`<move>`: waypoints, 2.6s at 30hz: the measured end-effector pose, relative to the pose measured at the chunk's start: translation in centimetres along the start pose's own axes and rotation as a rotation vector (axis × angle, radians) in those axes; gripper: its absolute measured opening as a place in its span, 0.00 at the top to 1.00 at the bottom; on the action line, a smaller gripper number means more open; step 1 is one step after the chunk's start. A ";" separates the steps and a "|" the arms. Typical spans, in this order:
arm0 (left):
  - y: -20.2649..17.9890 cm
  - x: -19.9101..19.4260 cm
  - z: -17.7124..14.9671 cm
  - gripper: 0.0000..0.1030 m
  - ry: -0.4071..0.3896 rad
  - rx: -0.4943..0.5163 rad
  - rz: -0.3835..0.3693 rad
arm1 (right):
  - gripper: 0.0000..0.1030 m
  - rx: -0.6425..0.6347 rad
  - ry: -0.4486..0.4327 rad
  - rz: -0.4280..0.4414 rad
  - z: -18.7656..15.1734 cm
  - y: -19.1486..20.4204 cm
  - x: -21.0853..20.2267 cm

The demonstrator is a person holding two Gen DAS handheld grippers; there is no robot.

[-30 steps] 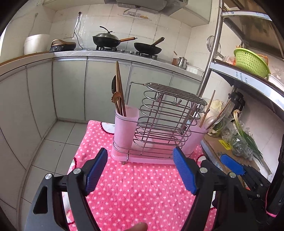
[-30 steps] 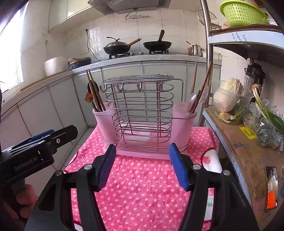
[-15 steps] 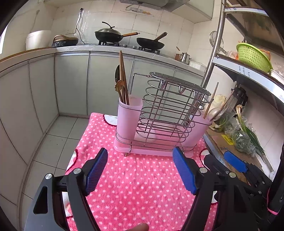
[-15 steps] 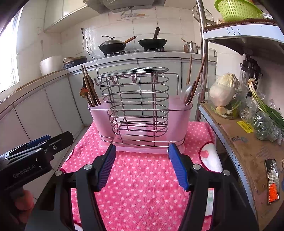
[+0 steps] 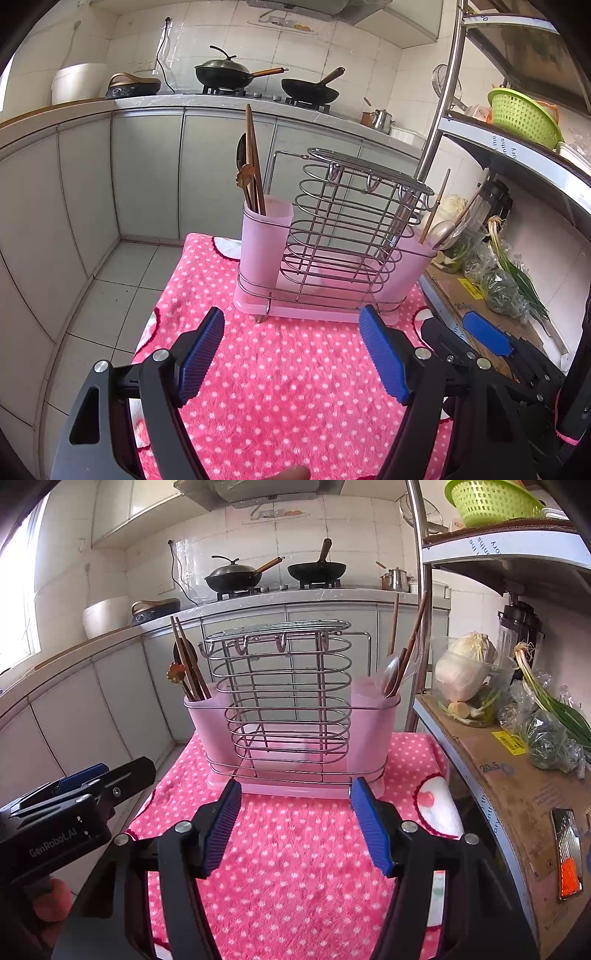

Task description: Organize utensils

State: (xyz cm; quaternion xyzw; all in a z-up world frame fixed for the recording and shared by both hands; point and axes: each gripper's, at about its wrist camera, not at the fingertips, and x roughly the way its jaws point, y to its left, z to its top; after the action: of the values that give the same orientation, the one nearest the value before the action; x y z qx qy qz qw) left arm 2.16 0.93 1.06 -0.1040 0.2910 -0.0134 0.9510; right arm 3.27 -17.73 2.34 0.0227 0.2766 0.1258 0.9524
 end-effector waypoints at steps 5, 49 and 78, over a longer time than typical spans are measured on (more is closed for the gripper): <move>-0.1 -0.4 -0.1 0.28 -0.008 0.001 -0.003 | 0.39 0.003 -0.004 -0.004 0.1 -0.1 -0.1; -0.5 -0.7 0.0 0.29 -0.018 0.022 -0.022 | 0.39 -0.019 -0.003 -0.016 0.3 0.2 -0.2; -0.6 0.2 -0.4 0.30 0.000 0.030 -0.026 | 0.39 -0.036 0.019 -0.020 -0.1 0.0 0.7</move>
State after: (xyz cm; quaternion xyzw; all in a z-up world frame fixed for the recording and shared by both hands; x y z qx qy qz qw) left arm 2.12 0.22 0.75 -0.0932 0.2893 -0.0300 0.9522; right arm 3.84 -17.50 1.90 0.0015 0.2837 0.1216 0.9512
